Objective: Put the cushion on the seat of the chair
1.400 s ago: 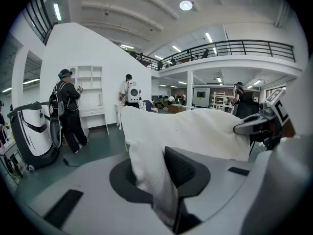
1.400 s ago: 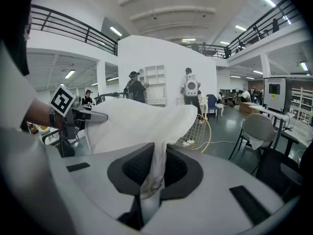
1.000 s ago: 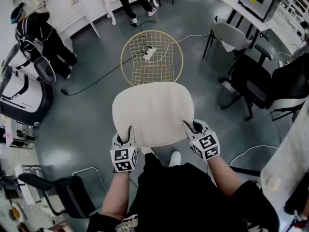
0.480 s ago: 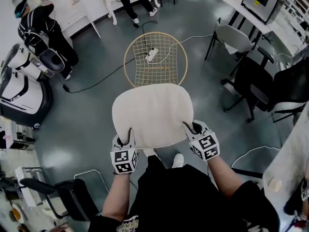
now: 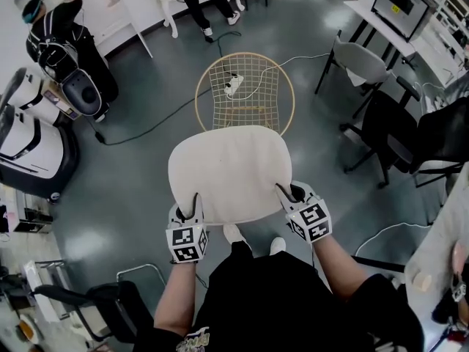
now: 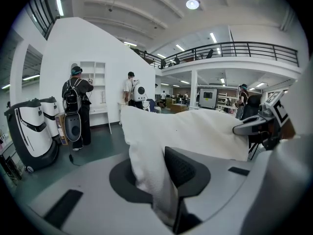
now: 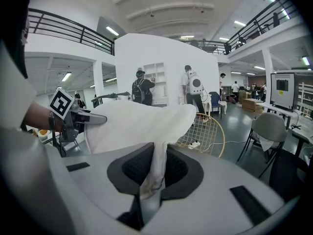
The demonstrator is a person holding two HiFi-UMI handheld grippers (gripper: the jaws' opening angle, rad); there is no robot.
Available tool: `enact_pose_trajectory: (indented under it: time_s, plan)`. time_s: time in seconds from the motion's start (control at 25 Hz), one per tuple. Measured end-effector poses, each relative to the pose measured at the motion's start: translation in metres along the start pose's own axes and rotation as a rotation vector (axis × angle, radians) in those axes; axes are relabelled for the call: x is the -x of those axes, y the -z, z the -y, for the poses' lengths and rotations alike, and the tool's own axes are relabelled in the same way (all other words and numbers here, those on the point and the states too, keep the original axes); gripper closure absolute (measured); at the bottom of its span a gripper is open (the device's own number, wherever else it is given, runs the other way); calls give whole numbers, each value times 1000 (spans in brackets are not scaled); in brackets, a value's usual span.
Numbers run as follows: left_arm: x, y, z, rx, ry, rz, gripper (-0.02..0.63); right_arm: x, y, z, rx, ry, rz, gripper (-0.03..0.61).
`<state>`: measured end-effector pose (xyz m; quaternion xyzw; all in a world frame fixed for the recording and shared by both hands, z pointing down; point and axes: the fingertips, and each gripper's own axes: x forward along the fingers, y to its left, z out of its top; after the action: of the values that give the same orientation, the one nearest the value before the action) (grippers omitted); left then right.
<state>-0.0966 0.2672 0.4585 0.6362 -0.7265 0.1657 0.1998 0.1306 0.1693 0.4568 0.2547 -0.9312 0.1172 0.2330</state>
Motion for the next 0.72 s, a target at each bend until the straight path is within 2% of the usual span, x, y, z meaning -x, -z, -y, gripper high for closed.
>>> enact_pose_trajectory:
  time_s: [0.44, 0.72]
  plan:
    - [-40, -24, -72, -31, 55, 14, 526, -68, -33, -18, -21, 52, 4, 526]
    - [-54, -35, -100, -50, 87, 33, 526, -91, -47, -26, -25, 87, 16, 526]
